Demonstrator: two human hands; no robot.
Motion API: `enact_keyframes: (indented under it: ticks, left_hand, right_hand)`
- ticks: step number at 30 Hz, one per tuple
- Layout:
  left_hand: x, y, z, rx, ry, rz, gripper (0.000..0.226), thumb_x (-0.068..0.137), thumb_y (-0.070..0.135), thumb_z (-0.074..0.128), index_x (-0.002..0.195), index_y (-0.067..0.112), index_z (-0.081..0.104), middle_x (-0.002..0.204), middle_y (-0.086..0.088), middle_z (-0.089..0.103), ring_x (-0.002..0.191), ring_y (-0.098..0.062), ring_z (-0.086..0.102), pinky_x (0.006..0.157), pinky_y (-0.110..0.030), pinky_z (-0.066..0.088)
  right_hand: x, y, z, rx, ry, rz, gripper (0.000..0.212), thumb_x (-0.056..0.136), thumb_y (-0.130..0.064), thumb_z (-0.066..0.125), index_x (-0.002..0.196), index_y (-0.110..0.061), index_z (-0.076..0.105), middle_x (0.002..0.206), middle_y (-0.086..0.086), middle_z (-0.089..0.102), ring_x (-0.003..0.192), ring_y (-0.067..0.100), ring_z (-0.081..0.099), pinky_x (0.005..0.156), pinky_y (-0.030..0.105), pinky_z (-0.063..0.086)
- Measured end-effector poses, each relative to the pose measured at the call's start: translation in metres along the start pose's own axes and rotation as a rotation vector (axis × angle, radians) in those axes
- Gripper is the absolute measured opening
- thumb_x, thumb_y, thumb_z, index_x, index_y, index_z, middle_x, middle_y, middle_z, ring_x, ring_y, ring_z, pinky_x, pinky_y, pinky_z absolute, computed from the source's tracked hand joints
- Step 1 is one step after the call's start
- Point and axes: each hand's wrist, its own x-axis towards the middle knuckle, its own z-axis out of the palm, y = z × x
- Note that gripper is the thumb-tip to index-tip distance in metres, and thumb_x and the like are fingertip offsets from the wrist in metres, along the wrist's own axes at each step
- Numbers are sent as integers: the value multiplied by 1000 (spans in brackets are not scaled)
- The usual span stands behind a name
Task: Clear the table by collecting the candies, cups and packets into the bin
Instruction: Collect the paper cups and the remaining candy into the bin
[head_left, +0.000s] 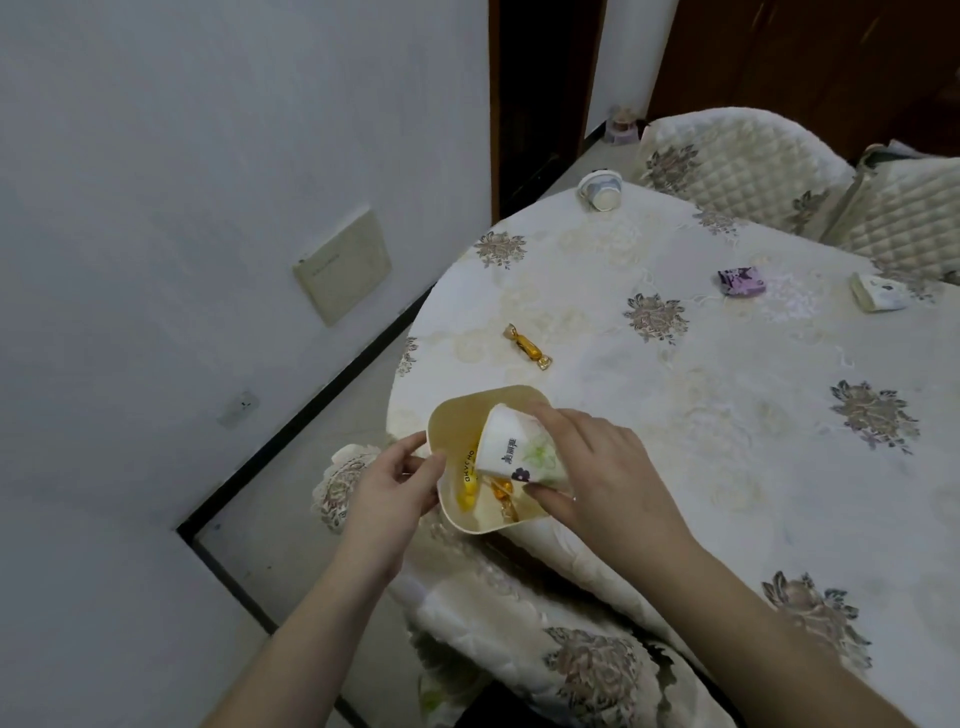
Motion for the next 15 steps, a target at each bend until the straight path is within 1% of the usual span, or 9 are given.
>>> enact_keyframes:
  ticks: [1,3,6,8,11,13,15]
  left_hand:
    - [1,1,-3,3,-8,3,22,93,20,69,107,36,66,107,-22,70,72,-8,70,64,-23,59]
    - [4,2,-8,17,-24,6,23,93,19,69,113,31,67,105,-22,70,74,-10,70,64,-24,60]
    - [9,2,-16,16,-49,-6,33,94,17,67,126,17,66,102,-22,69,75,-11,69,64,-25,61]
    - [13,3,-21,19,-65,-14,33,94,18,67,127,17,65,107,-24,70,78,-15,70,66,-27,61]
    - [19,5,-27,49,-89,-18,33,93,23,69,125,22,66,104,-20,72,78,-18,70,74,-37,61]
    - [23,7,-31,34,-105,-26,30,93,21,68,123,24,65,105,-21,72,76,-17,71,72,-34,59]
    - [26,10,-33,24,-113,-30,33,94,18,67,127,20,64,107,-26,70,75,-16,70,69,-29,58]
  right_hand:
    - [3,-3,0,-15,4,8,77,66,-40,81,132,-20,46,117,0,61,100,22,59,79,38,47]
    - [9,-8,0,-37,-6,28,77,66,-42,80,132,-21,45,117,-1,61,100,22,60,80,37,45]
    - [12,-16,2,-46,-37,50,79,72,-51,72,139,-24,39,126,-2,57,109,20,56,89,36,43]
    - [12,-21,4,-32,-58,71,80,77,-56,64,144,-27,31,136,-3,50,119,19,50,98,36,39]
    - [12,-24,6,17,-34,135,71,86,-58,53,145,-30,26,141,-6,45,126,16,43,104,35,34]
    - [13,-26,6,24,-19,175,65,90,-56,47,146,-28,28,142,-4,44,128,17,42,106,36,35]
    - [13,-27,7,19,-12,205,62,92,-54,45,146,-26,30,144,-2,44,130,18,41,107,38,35]
